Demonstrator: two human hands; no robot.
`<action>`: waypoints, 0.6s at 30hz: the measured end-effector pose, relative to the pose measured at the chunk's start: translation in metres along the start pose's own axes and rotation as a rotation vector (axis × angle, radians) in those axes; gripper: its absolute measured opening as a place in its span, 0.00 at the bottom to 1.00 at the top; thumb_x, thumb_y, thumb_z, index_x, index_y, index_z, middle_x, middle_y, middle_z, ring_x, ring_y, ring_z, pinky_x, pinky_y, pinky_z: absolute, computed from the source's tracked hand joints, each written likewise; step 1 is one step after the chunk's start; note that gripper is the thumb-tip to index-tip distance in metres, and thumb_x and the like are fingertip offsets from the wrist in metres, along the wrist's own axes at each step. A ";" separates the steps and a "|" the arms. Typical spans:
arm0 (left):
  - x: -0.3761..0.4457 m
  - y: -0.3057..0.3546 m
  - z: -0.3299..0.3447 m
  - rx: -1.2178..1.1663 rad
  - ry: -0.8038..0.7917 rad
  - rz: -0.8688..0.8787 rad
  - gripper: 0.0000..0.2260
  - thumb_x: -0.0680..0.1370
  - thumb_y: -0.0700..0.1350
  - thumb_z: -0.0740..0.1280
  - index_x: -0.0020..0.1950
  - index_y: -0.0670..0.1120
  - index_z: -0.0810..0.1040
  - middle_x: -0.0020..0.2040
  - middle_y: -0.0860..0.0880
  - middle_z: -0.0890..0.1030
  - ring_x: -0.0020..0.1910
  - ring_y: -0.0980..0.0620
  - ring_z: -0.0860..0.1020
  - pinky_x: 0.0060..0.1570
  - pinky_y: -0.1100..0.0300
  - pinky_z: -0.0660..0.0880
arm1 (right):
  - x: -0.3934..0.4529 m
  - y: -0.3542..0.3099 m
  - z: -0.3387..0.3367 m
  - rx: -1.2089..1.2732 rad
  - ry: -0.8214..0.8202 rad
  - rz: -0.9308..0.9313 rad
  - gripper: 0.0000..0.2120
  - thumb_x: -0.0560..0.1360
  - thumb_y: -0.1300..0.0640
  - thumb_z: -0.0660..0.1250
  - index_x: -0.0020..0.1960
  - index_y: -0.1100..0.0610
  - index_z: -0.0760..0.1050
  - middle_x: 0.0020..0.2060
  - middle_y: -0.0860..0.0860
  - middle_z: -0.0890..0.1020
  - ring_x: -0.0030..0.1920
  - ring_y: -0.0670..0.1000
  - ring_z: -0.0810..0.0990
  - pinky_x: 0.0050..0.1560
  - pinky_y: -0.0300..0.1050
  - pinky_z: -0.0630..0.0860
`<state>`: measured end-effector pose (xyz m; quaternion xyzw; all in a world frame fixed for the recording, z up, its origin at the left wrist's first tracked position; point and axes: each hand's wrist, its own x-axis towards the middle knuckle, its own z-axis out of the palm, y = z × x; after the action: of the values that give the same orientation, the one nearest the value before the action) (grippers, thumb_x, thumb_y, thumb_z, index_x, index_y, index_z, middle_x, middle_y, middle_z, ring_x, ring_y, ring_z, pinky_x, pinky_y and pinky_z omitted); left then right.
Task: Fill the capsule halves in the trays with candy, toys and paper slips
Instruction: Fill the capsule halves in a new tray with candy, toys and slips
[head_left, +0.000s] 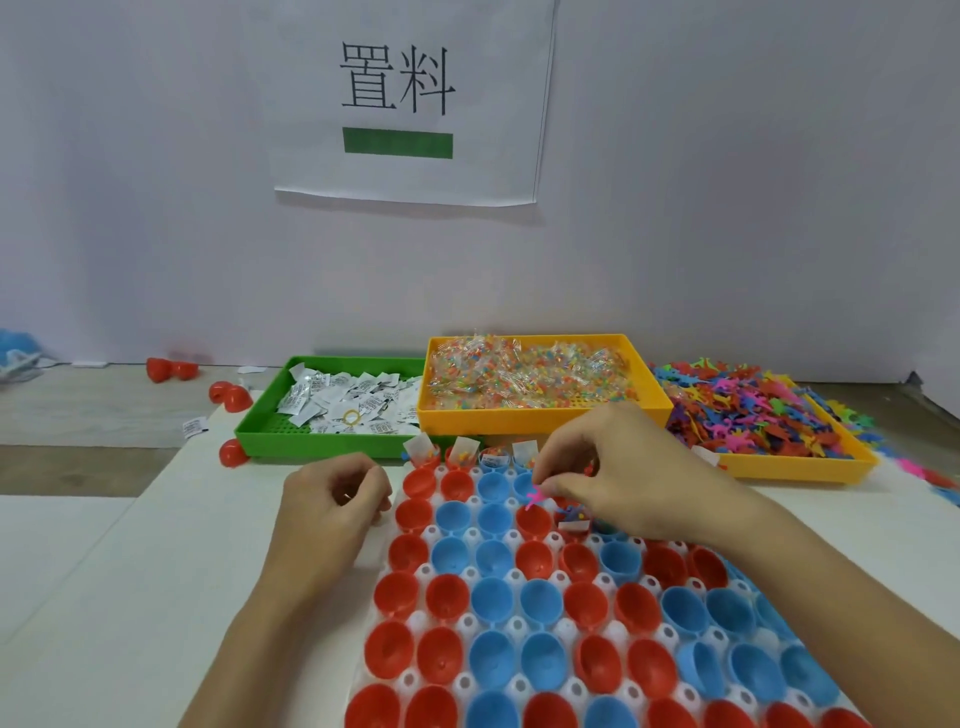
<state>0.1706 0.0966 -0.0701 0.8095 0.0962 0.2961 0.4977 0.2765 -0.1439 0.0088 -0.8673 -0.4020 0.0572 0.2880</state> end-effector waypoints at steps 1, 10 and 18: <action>0.000 0.000 0.000 0.003 -0.003 0.002 0.10 0.71 0.43 0.63 0.31 0.43 0.78 0.29 0.46 0.78 0.30 0.56 0.75 0.32 0.64 0.71 | 0.002 0.000 0.001 -0.021 -0.007 -0.002 0.05 0.74 0.58 0.74 0.43 0.49 0.85 0.38 0.41 0.85 0.41 0.37 0.81 0.41 0.29 0.76; 0.000 0.003 0.000 0.028 -0.015 0.004 0.10 0.70 0.44 0.63 0.30 0.44 0.78 0.29 0.47 0.78 0.30 0.57 0.75 0.32 0.65 0.70 | 0.009 -0.001 0.015 -0.157 -0.100 -0.003 0.06 0.76 0.59 0.72 0.49 0.49 0.86 0.36 0.38 0.78 0.37 0.38 0.78 0.34 0.30 0.71; 0.000 0.002 0.000 0.044 -0.015 0.000 0.10 0.70 0.45 0.62 0.29 0.45 0.78 0.29 0.47 0.78 0.30 0.57 0.74 0.31 0.66 0.70 | 0.016 0.006 0.009 -0.089 0.056 -0.013 0.05 0.76 0.55 0.72 0.46 0.44 0.82 0.36 0.40 0.79 0.39 0.38 0.77 0.35 0.32 0.72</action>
<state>0.1705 0.0956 -0.0679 0.8225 0.0990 0.2880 0.4803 0.2883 -0.1314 0.0004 -0.8780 -0.4013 0.0128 0.2605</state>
